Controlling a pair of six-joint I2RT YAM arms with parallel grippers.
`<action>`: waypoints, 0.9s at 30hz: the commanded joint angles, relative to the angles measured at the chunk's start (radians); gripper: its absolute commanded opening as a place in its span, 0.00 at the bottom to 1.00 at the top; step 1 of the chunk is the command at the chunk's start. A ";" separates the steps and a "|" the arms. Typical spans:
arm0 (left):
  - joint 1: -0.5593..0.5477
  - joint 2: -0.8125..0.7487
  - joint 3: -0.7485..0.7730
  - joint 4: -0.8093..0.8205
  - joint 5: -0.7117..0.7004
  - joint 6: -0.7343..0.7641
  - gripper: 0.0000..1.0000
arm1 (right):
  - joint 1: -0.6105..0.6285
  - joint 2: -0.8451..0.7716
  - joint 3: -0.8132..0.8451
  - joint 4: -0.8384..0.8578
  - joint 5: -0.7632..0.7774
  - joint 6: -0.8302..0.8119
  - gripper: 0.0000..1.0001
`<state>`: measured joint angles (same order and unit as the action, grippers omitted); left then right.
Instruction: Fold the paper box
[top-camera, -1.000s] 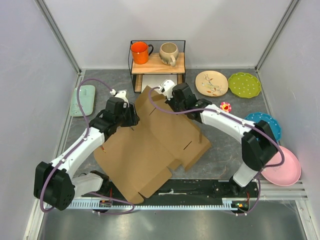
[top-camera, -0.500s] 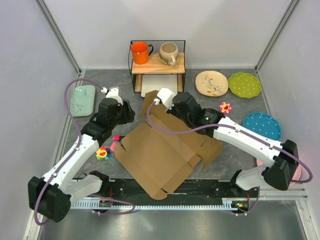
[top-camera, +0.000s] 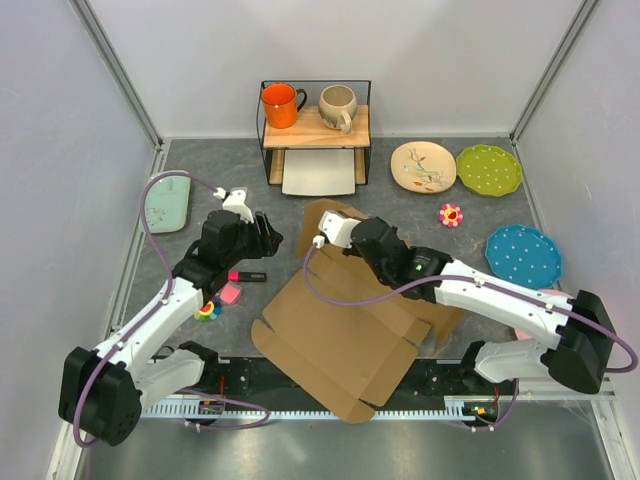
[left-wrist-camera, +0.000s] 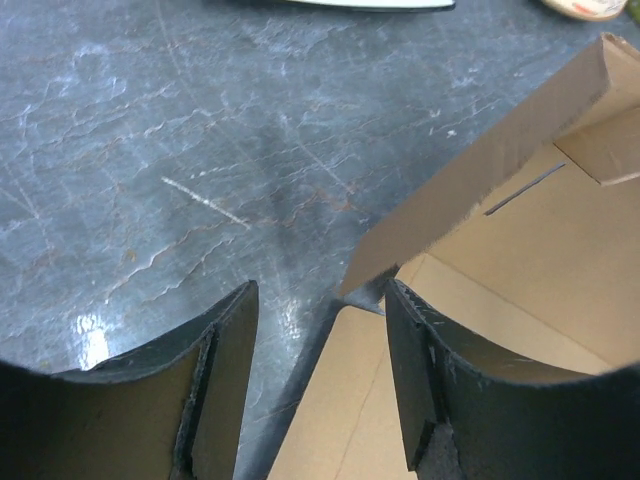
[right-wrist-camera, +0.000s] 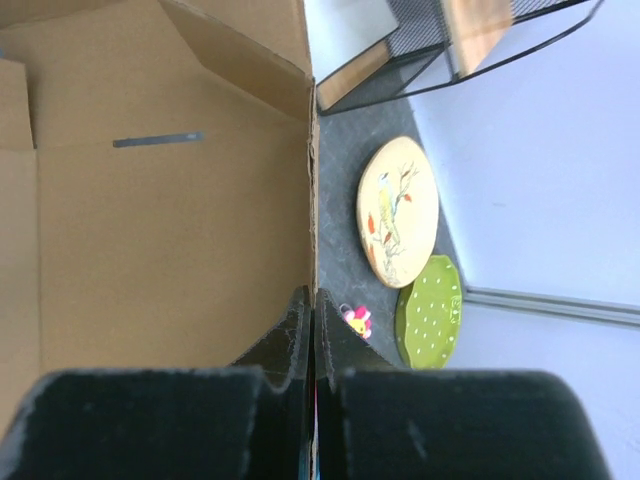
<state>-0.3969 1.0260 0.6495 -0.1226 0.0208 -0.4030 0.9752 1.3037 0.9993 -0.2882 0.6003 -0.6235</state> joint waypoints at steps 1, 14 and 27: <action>0.003 -0.030 -0.022 0.174 0.067 -0.020 0.60 | 0.002 -0.064 0.010 0.083 -0.002 -0.050 0.00; -0.165 -0.096 -0.132 0.230 0.243 -0.080 0.46 | 0.003 -0.083 0.028 0.049 -0.103 0.037 0.00; -0.339 -0.207 -0.277 0.187 -0.206 -0.292 1.00 | 0.003 0.008 0.117 -0.014 -0.068 0.148 0.00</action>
<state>-0.7326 0.7925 0.3683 0.0540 -0.0193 -0.5865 0.9752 1.2930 1.0416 -0.2863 0.5209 -0.5388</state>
